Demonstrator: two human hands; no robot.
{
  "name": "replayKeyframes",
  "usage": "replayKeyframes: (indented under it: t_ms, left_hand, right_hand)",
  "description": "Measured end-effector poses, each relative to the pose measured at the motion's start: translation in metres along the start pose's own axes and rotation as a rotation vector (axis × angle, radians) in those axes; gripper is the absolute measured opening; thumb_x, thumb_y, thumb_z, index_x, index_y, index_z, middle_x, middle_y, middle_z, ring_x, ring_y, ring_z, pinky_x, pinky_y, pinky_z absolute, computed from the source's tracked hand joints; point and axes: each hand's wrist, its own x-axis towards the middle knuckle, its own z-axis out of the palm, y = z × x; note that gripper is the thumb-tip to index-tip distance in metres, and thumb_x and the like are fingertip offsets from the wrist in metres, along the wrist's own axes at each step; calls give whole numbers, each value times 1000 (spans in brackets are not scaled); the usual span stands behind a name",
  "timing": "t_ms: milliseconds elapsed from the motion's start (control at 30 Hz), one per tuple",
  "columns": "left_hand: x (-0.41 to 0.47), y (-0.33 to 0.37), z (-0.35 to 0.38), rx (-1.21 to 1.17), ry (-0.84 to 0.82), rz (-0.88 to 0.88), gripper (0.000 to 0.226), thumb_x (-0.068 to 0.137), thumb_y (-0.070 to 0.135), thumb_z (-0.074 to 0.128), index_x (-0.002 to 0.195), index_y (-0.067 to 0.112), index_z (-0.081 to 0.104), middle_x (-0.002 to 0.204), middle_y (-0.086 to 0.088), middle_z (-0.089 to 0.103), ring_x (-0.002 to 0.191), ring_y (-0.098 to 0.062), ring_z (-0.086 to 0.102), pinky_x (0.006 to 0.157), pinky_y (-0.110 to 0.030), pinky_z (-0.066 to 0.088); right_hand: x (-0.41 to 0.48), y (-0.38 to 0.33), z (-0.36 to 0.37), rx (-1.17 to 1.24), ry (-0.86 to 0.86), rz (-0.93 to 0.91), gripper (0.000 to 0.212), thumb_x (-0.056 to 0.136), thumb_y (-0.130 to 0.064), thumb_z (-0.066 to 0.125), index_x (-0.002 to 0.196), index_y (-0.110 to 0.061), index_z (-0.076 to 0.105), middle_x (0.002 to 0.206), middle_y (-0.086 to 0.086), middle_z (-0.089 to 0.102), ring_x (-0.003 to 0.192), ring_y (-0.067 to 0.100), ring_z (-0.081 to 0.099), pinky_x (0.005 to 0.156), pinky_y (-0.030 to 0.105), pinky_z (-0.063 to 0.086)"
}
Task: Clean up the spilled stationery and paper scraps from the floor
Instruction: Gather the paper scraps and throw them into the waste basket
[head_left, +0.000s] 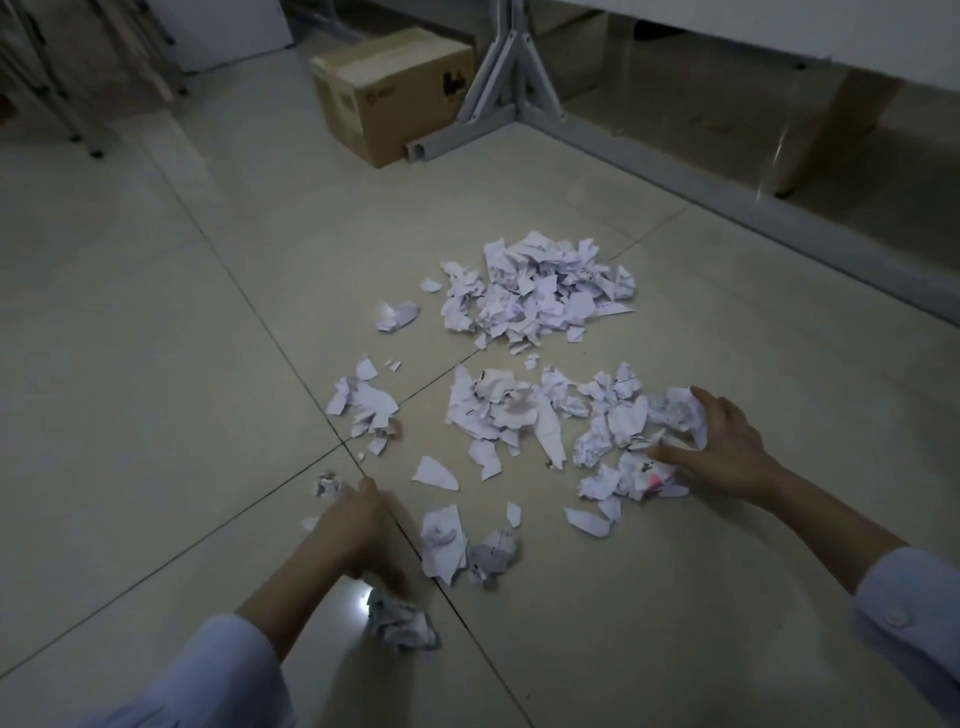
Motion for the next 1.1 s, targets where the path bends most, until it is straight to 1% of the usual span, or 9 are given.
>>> replayKeyframes:
  t_ms: [67, 167, 233, 333, 500, 667, 767, 967, 1100]
  left_hand:
    - [-4, 11, 6, -67, 29, 24, 86, 62, 46, 81, 125, 5, 41, 128, -13, 32, 125, -31, 34, 91, -33, 49]
    - [-8, 30, 5, -167, 120, 55, 102, 56, 42, 87, 131, 6, 30, 129, -15, 29, 122, -30, 38, 94, -36, 49]
    - [1, 35, 5, -242, 163, 75, 107, 50, 40, 90, 130, 7, 27, 127, -14, 28, 116, -30, 42, 88, -34, 51]
    - [18, 42, -1, -333, 198, 76, 111, 41, 37, 93, 125, 8, 25, 125, -13, 28, 110, -32, 48, 81, -35, 51]
    - [51, 56, -24, -404, 279, 131, 118, 42, 31, 94, 133, 7, 22, 132, -16, 28, 113, -33, 47, 80, -32, 45]
    - [81, 71, -50, -333, 256, 170, 147, 40, 37, 94, 148, 12, -3, 145, -20, 17, 126, -38, 40, 93, -37, 43]
    - [92, 82, -63, -327, 199, 214, 153, 41, 36, 95, 149, 19, -13, 150, -21, 10, 129, -40, 40, 98, -38, 42]
    - [103, 114, -68, -227, 196, 357, 142, 45, 36, 93, 149, 21, -3, 137, -18, 28, 119, -39, 45, 90, -38, 46]
    - [109, 126, -65, -227, 234, 409, 126, 46, 35, 93, 143, 13, 15, 128, -17, 36, 113, -36, 48, 84, -36, 45]
  right_hand:
    - [4, 0, 4, 11, -24, 13, 121, 55, -81, 60, 151, -31, 7, 160, 4, 12, 147, 27, 12, 116, 49, 18]
    - [9, 2, 14, -10, -44, 14, 130, 41, -95, 53, 148, -44, 0, 162, 2, 6, 148, 29, 5, 117, 54, 13]
    - [8, -1, 20, 28, -40, -23, 130, 40, -92, 60, 147, -47, 0, 162, 0, 3, 148, 28, 0, 117, 55, 10]
    - [6, -10, 27, 110, -26, -81, 128, 44, -75, 72, 147, -49, 1, 162, -2, -2, 148, 26, -3, 118, 52, 9]
    - [12, -27, 36, 122, -63, -213, 131, 40, -74, 76, 140, -60, -7, 160, -12, -10, 148, 19, -6, 118, 52, 13]
    - [25, -49, 39, 27, -103, -299, 137, 40, -73, 77, 144, -52, -9, 160, -7, -16, 147, 23, -12, 118, 55, 7]
    - [34, -59, 41, 13, -138, -330, 138, 39, -75, 76, 144, -53, -10, 160, -7, -17, 147, 24, -14, 118, 56, 6]
    - [51, -77, 56, -8, -124, -444, 139, 44, -68, 82, 148, -47, -9, 160, -4, -14, 147, 26, -13, 118, 53, 5]
    - [59, -75, 65, 38, -65, -493, 133, 49, -62, 84, 152, -36, 5, 161, 3, 6, 148, 25, 2, 119, 49, 11]
